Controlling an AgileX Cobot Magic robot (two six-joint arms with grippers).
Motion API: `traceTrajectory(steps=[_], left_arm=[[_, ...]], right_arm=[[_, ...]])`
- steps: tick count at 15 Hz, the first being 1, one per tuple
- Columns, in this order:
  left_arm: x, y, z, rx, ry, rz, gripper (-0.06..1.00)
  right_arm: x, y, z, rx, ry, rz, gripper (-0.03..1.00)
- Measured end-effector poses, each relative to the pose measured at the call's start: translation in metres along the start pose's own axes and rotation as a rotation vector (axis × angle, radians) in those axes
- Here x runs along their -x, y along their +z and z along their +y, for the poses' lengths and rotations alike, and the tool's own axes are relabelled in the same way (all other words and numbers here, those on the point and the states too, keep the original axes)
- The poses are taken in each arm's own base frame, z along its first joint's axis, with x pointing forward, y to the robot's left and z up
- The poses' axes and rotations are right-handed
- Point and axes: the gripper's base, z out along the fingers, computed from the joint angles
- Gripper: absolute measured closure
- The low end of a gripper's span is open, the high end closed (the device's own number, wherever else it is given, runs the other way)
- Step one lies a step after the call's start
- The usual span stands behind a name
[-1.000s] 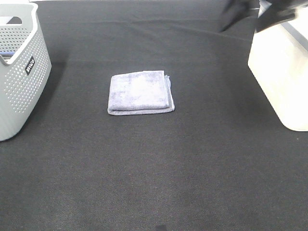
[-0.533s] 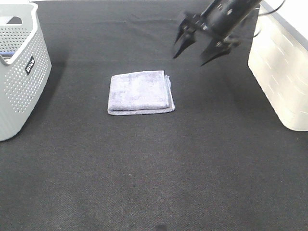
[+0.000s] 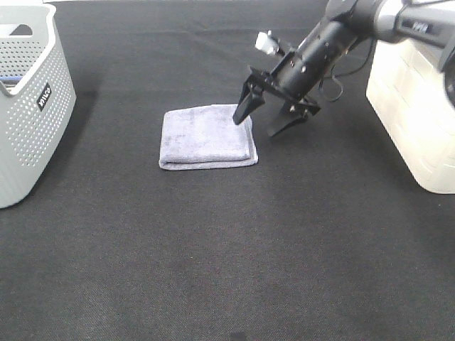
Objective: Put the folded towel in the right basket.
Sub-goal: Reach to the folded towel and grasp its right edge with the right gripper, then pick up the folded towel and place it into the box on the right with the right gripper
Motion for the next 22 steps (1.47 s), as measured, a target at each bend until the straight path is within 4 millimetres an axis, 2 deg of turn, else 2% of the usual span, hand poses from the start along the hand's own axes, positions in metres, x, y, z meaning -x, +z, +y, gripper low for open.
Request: traceTrajectory(steps=[6,10,12,14,15,16,20,21,22], left_arm=[[0.0,0.0,0.0,0.0,0.0,0.0,-0.02],[0.0,0.0,0.0,0.0,0.0,0.0,-0.02],[0.0,0.0,0.0,0.0,0.0,0.0,-0.02],[0.0,0.0,0.0,0.0,0.0,0.0,-0.02],[0.0,0.0,0.0,0.0,0.0,0.0,-0.02],[0.0,0.0,0.0,0.0,0.0,0.0,-0.02],[0.0,0.0,0.0,0.0,0.0,0.0,-0.02],[0.0,0.0,0.0,0.0,0.0,0.0,-0.02],[0.0,0.0,0.0,0.0,0.0,0.0,-0.02]], right_arm=[[0.001,0.034,-0.015,0.078,0.052,-0.027,0.2],[0.003,0.043,-0.016,0.125,0.063,-0.058,0.22],[0.003,0.047,-0.017,0.141,0.056,-0.059,0.33],[0.001,0.051,-0.02,0.138,0.061,-0.052,0.6],[0.001,0.053,-0.021,0.135,0.061,-0.048,0.77],[0.001,0.053,-0.021,0.135,0.061,-0.048,0.88],[0.002,0.048,-0.017,0.151,0.048,-0.058,0.89],[0.004,0.041,-0.013,0.152,0.027,-0.068,0.89],[0.011,0.02,0.0,0.156,-0.011,-0.103,0.89]])
